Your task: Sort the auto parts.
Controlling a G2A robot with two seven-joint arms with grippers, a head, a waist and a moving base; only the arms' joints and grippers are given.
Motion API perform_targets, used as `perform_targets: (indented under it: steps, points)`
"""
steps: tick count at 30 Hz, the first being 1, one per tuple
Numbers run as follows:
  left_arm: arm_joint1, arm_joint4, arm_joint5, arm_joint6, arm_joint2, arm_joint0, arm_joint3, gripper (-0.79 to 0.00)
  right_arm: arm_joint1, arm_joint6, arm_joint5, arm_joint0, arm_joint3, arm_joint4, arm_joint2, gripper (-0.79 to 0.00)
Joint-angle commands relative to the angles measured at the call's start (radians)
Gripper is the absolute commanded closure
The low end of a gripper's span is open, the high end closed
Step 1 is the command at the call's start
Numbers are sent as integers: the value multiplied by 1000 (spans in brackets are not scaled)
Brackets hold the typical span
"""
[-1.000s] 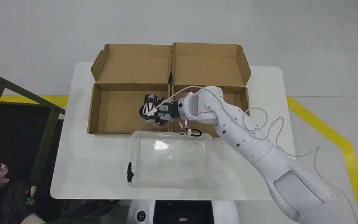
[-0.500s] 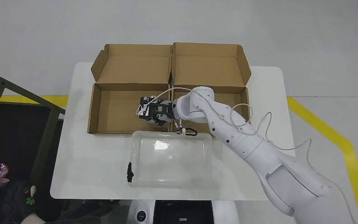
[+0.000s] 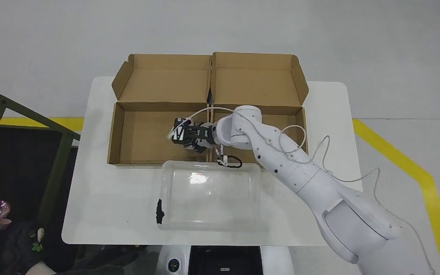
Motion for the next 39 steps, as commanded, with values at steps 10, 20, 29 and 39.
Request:
perform_targets:
  steps: [10, 20, 29, 39]
  points:
    - [0, 0, 0, 0, 0, 0, 0, -785, 5, 18, -19, -6, -50, -9, 32, -542]
    - [0, 0, 0, 0, 0, 0, 0, -785, 41, 19, -59, -62, -235, -26, 107, -459]
    - [0, 0, 0, 0, 0, 0, 0, -785, 97, 27, -87, -192, -484, -71, 220, -505]
    - [0, 0, 0, 0, 0, 0, 0, -785, 168, 24, -129, -415, -790, -153, 394, -619]
